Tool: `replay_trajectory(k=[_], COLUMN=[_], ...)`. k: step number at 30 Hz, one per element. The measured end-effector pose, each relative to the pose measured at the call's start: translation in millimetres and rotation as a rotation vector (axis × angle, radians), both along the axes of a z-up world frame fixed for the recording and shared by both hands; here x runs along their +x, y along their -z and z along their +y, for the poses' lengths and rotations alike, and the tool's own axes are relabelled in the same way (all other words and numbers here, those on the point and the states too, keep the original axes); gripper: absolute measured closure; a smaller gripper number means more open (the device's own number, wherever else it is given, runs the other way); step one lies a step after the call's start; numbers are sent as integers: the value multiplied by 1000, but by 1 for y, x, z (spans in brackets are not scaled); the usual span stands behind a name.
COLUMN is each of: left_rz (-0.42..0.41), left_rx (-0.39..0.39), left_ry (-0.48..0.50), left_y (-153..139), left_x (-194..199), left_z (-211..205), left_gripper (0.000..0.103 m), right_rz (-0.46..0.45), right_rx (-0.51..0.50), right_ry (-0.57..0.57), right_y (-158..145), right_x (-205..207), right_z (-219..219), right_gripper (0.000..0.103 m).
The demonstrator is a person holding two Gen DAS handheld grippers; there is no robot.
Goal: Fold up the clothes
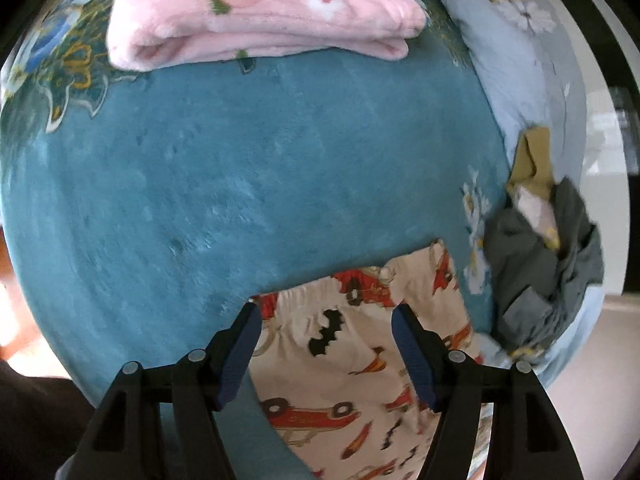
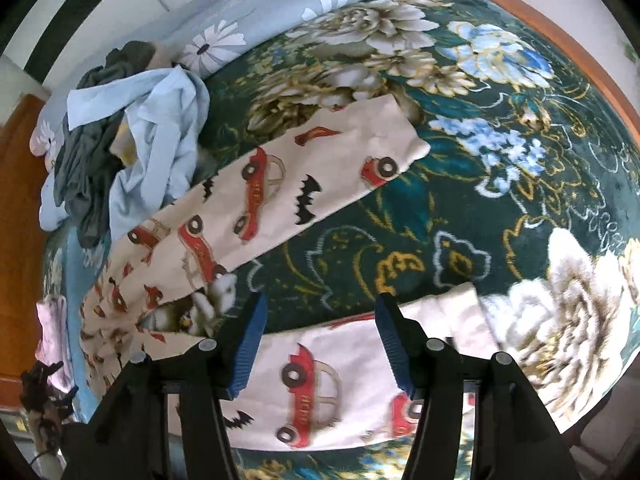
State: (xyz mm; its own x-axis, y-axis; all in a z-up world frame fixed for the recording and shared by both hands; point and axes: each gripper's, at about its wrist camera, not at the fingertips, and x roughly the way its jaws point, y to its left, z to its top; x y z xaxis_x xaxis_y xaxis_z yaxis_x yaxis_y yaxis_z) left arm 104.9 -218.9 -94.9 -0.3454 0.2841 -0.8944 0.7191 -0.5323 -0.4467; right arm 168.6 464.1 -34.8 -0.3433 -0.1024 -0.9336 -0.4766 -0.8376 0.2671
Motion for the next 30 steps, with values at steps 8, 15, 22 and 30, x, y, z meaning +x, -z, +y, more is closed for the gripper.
replay_trajectory(k=[8,15,22,30], left_rz=[-27,-33,-61,-30], left_rx=[-20,27,150,157], left_ry=[120,128,12,-1], left_y=[17,32,48,42], left_x=[-10,-12,7,14], left_z=[7,18,17,15], left_gripper=[33,58,55,43], right_rz=[-112,-143,-180,-161], right_rx=[-16,-102,-201,-277], right_ry=[179,358,369,392], right_y=[16,43,68,92], right_x=[46,93,120,107], right_z=[62,70,39,6], right_gripper=[44,44,44,48])
